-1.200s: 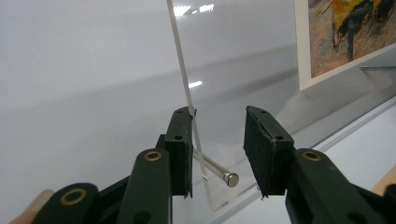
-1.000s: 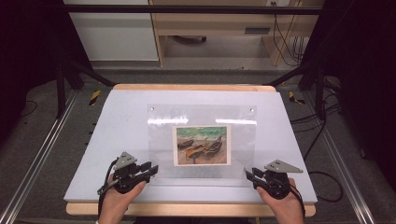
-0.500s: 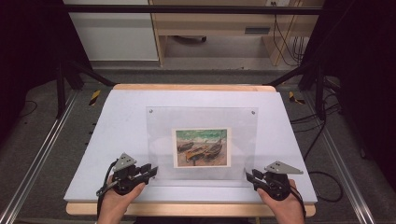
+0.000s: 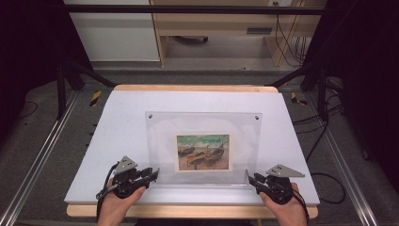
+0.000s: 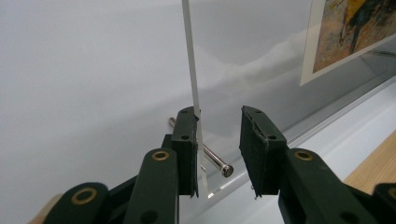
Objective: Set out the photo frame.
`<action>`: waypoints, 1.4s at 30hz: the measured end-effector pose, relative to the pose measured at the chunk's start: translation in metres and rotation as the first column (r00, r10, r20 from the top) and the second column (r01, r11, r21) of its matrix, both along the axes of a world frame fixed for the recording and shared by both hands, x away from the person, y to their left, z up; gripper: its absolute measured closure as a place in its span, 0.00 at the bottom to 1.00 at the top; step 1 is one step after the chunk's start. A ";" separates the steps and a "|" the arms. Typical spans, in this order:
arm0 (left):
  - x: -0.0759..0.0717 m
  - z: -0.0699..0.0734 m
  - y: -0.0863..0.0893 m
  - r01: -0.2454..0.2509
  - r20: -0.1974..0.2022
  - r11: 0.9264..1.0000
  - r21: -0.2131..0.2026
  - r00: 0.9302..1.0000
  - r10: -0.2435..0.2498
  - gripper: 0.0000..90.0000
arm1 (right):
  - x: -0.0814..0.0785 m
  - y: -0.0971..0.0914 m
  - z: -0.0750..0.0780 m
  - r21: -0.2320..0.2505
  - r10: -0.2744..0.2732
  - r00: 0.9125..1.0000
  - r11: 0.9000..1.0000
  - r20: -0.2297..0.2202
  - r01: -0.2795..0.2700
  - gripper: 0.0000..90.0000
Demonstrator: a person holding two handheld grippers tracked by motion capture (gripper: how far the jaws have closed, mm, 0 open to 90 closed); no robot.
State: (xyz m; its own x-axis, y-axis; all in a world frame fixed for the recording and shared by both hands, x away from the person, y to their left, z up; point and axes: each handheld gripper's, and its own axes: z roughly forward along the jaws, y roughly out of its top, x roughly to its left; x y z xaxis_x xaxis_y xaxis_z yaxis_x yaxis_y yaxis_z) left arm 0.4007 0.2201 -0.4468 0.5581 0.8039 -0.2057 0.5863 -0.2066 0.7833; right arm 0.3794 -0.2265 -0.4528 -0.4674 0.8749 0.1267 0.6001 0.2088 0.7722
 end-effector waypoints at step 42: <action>-0.008 -0.004 -0.004 0.040 -0.026 0.998 0.057 0.999 -0.039 0.69 | -0.009 0.004 -0.008 -0.062 0.028 0.998 0.998 -0.047 -0.031 0.78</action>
